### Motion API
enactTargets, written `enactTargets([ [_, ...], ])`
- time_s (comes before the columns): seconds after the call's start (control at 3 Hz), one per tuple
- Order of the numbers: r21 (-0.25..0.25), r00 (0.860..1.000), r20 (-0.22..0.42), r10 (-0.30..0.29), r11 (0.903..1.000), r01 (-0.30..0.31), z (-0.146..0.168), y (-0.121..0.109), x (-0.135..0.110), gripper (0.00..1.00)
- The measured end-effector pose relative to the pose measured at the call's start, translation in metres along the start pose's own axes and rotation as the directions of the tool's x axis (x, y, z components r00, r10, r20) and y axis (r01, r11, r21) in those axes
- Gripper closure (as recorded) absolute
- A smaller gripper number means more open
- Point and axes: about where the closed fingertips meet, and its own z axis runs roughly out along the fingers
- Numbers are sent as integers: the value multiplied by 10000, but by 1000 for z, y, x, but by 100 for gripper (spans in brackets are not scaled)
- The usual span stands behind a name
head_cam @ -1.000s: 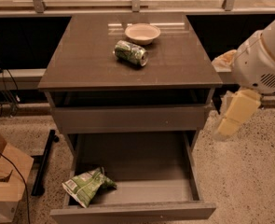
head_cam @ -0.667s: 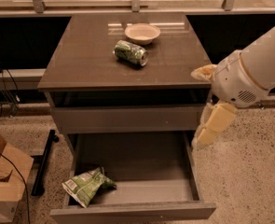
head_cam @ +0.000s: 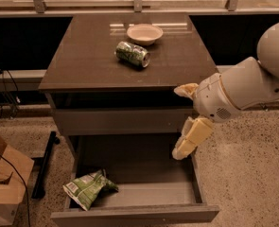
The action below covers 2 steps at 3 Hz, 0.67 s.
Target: Pick green jalapeno chip bag from middle drawer and place on counter
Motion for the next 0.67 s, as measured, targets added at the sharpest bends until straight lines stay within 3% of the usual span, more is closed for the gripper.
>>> enactTargets([
  [0.33,0,10000,0,0,10000,0,0,0,0,0],
  [0.67,-393,9986,378,-374,9985,389,52,4,-12,0],
])
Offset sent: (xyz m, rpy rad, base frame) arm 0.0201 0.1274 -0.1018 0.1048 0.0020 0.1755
